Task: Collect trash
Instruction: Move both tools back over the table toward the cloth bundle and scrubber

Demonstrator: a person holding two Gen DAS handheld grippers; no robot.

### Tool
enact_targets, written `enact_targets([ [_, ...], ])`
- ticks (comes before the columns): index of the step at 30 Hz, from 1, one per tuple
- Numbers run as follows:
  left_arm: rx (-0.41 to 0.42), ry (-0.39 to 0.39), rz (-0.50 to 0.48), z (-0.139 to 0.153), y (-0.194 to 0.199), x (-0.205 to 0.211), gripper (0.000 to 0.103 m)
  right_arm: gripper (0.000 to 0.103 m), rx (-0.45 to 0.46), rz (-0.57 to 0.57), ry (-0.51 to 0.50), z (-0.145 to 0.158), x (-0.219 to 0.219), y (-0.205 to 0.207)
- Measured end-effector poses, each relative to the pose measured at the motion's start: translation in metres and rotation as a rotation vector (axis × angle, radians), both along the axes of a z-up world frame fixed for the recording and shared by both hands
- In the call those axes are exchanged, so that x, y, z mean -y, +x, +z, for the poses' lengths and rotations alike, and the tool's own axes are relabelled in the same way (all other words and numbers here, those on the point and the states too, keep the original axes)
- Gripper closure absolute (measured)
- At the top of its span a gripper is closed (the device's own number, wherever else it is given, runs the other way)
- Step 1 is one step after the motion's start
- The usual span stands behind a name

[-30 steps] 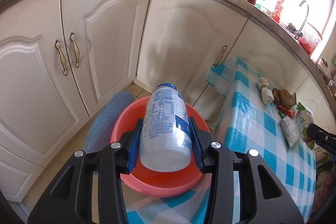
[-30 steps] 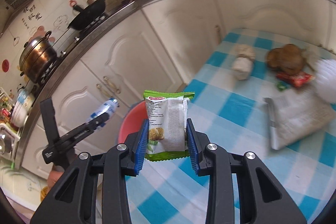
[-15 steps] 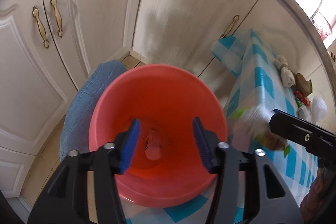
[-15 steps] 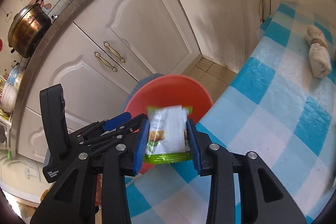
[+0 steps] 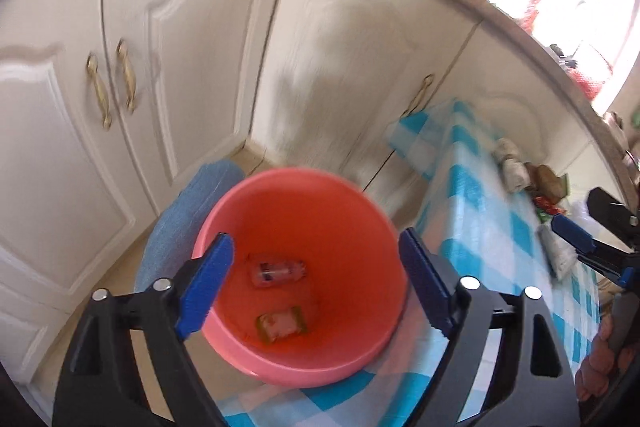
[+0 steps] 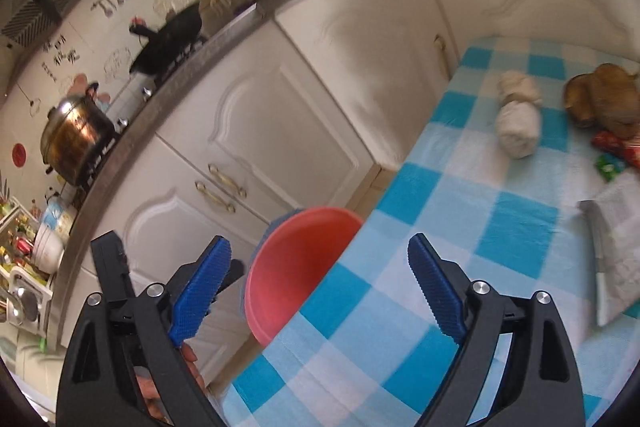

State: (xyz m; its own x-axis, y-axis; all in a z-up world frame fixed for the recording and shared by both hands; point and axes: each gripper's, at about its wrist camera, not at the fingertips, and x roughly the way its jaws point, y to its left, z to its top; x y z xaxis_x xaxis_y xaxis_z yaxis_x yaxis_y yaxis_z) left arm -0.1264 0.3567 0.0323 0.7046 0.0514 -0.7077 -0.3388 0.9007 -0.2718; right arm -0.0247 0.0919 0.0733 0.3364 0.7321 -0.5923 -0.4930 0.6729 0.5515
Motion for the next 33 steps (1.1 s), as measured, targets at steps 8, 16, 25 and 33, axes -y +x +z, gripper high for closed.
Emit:
enact_targets([
  [8,0.105,0.051,-0.177,0.043,-0.001,0.068,0.014,0.011,0.112,-0.121,0.084,0.009,0.077,-0.017],
  [16,0.055,0.08,-0.259,0.058,0.025,0.123,0.014,0.011,0.076,-0.314,0.2,0.009,0.175,0.0],
  [25,0.052,0.107,-0.399,0.073,0.069,0.195,0.014,0.011,0.027,-0.56,0.285,-0.003,0.277,0.018],
  [33,-0.012,0.119,-0.446,0.054,0.154,0.232,0.014,0.011,-0.043,-0.605,0.316,-0.03,0.316,0.039],
])
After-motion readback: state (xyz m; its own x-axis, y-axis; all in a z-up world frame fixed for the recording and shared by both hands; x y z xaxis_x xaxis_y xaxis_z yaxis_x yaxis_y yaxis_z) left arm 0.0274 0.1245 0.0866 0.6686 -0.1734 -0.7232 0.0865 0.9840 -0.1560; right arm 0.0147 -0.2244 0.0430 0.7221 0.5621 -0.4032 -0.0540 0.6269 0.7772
